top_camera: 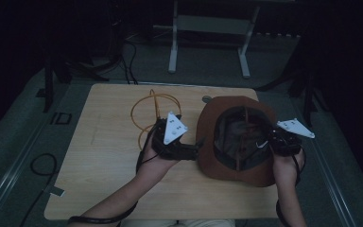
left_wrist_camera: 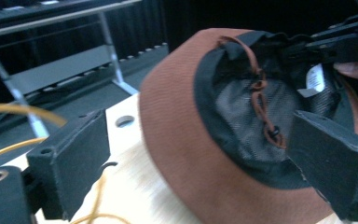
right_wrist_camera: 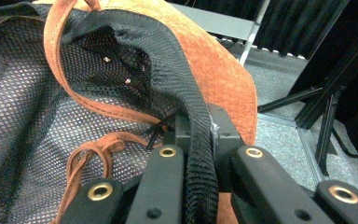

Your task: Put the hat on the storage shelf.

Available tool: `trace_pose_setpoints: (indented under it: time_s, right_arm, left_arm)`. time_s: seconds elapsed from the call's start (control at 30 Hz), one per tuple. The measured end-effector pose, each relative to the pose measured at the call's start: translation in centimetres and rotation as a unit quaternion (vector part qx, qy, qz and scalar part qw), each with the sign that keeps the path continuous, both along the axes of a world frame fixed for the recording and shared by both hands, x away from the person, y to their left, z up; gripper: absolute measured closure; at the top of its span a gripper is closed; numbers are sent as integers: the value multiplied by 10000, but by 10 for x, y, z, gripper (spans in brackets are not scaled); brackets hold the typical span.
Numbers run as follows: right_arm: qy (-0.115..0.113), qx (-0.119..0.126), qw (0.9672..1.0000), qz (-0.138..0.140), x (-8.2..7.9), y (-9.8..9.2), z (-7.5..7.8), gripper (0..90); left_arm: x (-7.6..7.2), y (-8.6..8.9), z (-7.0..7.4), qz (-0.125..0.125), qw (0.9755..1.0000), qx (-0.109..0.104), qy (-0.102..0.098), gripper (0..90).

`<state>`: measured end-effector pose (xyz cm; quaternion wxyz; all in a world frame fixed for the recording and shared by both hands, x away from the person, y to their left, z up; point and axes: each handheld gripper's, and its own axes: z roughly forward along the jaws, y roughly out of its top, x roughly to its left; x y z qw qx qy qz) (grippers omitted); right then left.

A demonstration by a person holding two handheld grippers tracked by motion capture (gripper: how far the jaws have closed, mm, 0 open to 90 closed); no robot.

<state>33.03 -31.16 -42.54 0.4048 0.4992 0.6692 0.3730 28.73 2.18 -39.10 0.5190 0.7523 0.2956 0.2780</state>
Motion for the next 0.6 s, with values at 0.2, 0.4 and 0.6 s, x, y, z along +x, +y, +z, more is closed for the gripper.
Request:
trace_pose_setpoints:
  time_s: [0.2,0.4,0.6]
  right_arm:
    - [-39,-40,10000,-21,-2,-1,1,850]
    - [-46,-43,10000,-18,-3,-1,1,850]
    - [-93,-32,9999,-20,-5,0,1,850]
  left_arm:
    - [19,-31,-8,-90,9997,92,201,70]
    - [39,-57,-21,-51,9989,228,401,71]
    - [60,-79,-37,149,9976,388,559,101]
